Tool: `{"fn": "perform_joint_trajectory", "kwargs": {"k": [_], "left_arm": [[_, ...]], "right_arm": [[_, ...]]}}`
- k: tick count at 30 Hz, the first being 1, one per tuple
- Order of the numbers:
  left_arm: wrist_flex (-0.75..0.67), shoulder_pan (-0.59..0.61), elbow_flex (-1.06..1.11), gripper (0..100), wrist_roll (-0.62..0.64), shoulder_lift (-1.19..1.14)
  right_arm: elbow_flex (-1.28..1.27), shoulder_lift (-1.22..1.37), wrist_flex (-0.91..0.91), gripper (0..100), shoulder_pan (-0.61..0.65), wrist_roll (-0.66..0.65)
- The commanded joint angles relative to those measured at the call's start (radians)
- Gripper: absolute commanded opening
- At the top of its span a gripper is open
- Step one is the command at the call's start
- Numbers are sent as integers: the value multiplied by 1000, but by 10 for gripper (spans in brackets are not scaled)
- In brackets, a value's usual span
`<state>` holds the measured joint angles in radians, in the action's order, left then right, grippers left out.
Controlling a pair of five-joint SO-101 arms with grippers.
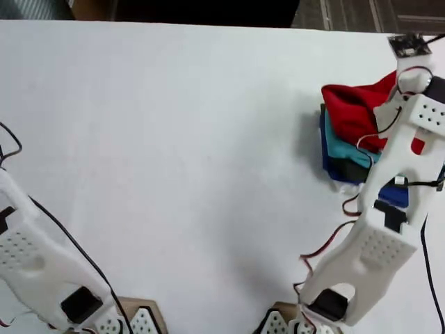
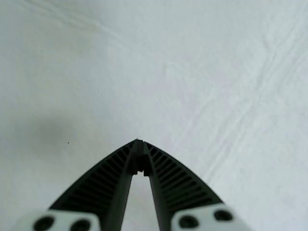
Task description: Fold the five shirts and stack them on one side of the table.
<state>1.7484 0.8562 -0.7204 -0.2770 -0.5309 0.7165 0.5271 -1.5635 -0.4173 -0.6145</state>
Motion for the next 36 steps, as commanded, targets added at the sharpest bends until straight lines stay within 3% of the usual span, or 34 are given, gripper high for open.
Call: {"fn": "perform_joint_trajectory", "kwargs": {"k": [1, 17, 23, 36], "left_arm": [[17, -6, -42, 26, 3, 21], [18, -8, -35, 26, 6, 21], [18, -8, -35, 26, 6, 21], [18, -35, -33, 26, 6, 20]], "right_arm": [[9, 38, 79, 21, -48, -14], [9, 65, 475, 21, -38, -3], [9, 58, 651, 21, -27, 167], [9, -160, 472, 21, -30, 206]]}}
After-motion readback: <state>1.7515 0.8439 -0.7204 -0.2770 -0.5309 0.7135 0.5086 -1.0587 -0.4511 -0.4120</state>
